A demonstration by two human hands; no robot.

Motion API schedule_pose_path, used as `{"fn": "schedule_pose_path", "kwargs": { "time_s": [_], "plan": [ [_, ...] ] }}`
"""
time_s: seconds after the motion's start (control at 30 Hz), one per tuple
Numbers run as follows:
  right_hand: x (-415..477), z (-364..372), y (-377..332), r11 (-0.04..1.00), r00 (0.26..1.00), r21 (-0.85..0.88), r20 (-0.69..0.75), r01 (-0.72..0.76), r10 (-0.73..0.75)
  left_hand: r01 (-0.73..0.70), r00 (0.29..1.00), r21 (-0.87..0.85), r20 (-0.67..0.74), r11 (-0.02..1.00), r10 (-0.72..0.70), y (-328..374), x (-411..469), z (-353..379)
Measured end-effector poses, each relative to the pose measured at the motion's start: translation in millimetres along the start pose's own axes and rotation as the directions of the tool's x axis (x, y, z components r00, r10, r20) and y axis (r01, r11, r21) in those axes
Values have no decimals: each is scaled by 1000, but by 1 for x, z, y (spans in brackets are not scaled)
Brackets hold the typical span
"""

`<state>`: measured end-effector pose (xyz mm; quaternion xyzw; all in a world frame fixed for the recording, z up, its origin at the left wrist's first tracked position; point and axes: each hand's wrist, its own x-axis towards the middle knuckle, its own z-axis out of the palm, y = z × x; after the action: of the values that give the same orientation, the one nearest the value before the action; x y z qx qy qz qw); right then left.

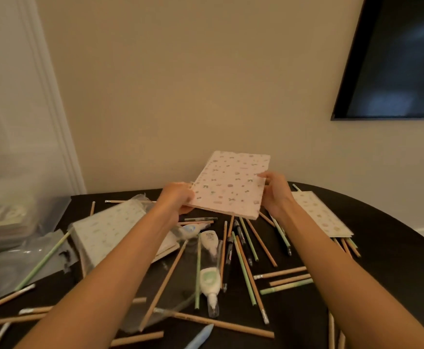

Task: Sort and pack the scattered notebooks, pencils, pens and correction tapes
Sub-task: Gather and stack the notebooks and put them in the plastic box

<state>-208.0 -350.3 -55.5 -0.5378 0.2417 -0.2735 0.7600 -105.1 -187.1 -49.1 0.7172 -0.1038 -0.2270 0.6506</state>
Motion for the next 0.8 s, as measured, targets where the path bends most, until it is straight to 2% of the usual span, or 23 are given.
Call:
{"fn": "schedule_pose_path", "kwargs": {
  "time_s": [0.23,0.3,0.5,0.63,0.7,0.73,0.8],
  "plan": [
    [-43,29,16,980,999,198,-42,4,5,-89,991,-338,-123,937,50,-5,-41,-32],
    [-57,43,24,959,998,284,-65,-3,23,-77,994,-403,-106,912,37,-15,-58,-29],
    [-83,53,32,952,1000,305,2,-12,12,-111,989,-392,-131,913,64,-35,-79,-30],
    [-87,23,28,911,999,411,-6,34,-35,-76,991,-336,-130,939,34,-37,-77,-54],
    [-89,5,28,918,998,398,66,-6,-22,-44,991,-296,-131,954,5,-36,-76,-66],
    [-91,-1,28,941,993,336,114,-35,-4,-26,993,-267,-119,963,-6,-36,-75,-71],
    [-95,-4,25,997,984,69,177,-34,21,-2,998,-184,-67,983,-11,-35,-73,-78]
  ]
}}
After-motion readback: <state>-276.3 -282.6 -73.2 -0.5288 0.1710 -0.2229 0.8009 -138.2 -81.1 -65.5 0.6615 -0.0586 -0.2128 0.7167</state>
